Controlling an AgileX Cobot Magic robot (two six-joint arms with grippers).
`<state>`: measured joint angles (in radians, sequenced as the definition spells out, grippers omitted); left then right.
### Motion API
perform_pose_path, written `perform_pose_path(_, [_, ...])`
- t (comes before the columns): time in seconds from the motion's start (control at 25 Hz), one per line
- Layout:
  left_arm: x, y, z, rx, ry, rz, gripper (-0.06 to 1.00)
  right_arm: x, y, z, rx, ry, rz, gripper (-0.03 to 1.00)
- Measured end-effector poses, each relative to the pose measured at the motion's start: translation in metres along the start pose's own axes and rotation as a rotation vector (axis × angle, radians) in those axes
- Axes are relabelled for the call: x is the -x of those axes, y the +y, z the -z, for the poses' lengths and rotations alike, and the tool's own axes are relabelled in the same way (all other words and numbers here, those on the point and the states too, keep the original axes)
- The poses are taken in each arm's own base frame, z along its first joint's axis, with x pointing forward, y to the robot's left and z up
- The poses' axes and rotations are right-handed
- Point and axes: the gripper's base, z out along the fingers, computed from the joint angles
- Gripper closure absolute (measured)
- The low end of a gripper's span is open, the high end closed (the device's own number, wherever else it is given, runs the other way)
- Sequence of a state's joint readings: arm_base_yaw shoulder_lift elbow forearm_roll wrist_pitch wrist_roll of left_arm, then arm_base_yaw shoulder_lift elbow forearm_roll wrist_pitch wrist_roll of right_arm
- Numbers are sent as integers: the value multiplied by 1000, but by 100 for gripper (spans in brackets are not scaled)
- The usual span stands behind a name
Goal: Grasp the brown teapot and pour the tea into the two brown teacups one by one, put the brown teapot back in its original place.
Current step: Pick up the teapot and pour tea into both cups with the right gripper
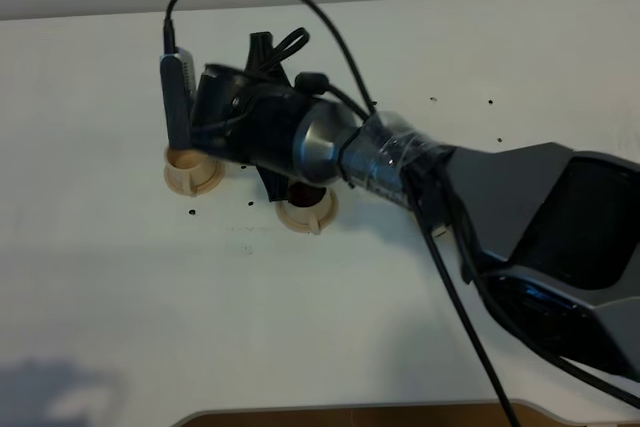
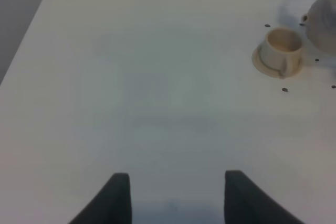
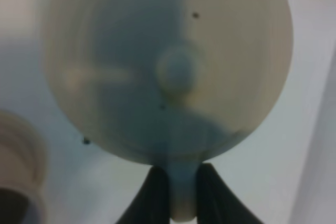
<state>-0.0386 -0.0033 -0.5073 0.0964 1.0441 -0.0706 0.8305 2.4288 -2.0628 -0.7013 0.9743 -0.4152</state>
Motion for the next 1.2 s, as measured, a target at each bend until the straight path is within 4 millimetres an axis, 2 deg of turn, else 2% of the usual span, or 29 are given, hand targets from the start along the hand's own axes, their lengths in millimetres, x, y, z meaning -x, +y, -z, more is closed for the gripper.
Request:
perform_pose_path(0.6, [0, 0, 0, 0, 0, 0, 50, 20, 12, -6, -199, 63, 249, 84])
perform_pose_path(1.2, [0, 0, 0, 0, 0, 0, 50, 23, 4, -4, -312, 82, 408, 84])
